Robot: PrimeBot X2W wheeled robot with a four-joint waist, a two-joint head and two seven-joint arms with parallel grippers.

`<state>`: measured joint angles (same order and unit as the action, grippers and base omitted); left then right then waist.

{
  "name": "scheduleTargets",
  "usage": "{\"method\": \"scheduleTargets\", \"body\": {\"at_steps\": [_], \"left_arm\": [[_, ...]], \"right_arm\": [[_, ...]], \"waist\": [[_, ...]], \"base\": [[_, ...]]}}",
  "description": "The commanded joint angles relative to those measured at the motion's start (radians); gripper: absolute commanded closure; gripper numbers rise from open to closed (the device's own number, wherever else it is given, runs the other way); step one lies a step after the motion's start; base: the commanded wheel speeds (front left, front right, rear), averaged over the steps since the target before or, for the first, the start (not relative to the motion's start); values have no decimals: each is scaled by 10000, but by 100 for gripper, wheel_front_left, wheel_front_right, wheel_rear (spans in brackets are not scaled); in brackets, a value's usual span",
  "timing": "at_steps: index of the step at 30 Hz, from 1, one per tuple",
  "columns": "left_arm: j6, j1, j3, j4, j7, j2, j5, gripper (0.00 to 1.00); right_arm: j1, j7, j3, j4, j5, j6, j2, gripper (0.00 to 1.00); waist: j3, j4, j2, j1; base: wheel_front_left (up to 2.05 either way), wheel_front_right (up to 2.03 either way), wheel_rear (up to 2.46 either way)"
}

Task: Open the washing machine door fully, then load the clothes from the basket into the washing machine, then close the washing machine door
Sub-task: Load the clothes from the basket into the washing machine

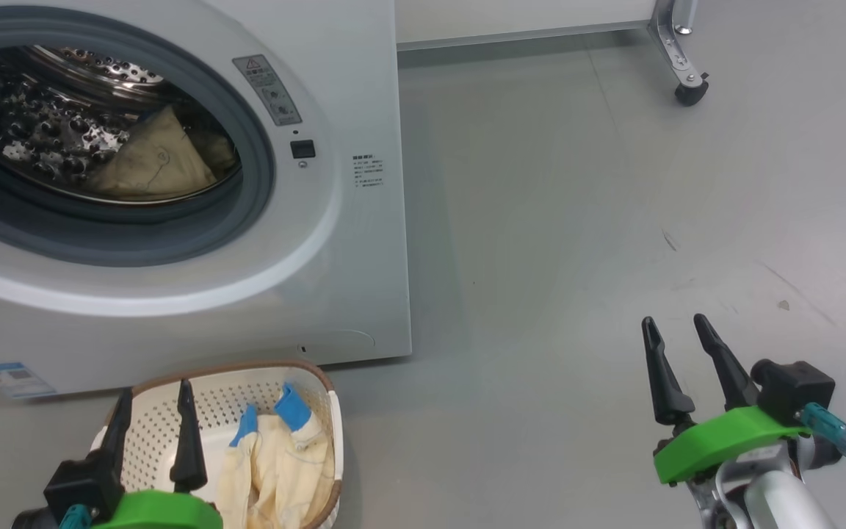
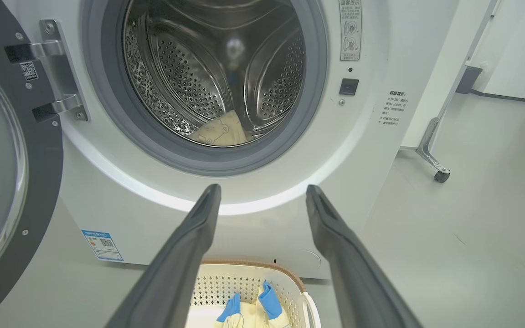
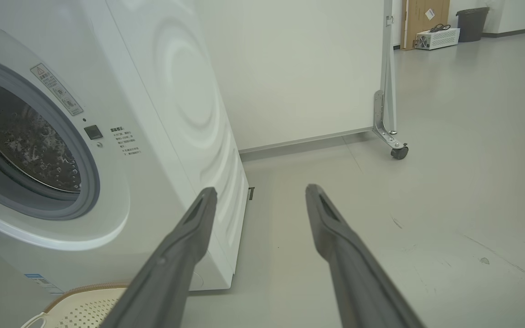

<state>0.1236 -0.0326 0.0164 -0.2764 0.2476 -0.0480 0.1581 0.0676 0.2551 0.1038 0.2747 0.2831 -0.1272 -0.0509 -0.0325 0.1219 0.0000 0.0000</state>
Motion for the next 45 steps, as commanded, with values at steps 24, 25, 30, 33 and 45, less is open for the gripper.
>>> {"method": "scheduleTargets", "body": {"at_steps": [24,25,30,33,45], "left_arm": [[62,-2552,214,-1473,141,-263,-146,0],[63,-2738,165,-1595,141,-319,-164,0],[68,-3643,-120,-2460,141,-684,-164,0],[69,-4114,-272,-3045,141,-912,-151,0],[70,-6038,-1414,-6315,-66,-1734,595,0]], "right_arm": [[1339,67,50,-609,-124,-35,0,0],[1411,67,42,-654,-124,-35,0,0],[1716,67,53,-828,-114,-35,2,0],[1863,67,54,-913,-72,-35,3,0],[2255,67,390,-1091,205,-35,5,0]], "waist": [[-3519,378,0,0],[-3719,400,0,0],[-4767,615,0,0],[-5252,762,0,0],[-6747,1308,0,0]], "base": [[0,0,0],[0,0,0],[0,0,0],[0,0,0],[0,0,0]]}}
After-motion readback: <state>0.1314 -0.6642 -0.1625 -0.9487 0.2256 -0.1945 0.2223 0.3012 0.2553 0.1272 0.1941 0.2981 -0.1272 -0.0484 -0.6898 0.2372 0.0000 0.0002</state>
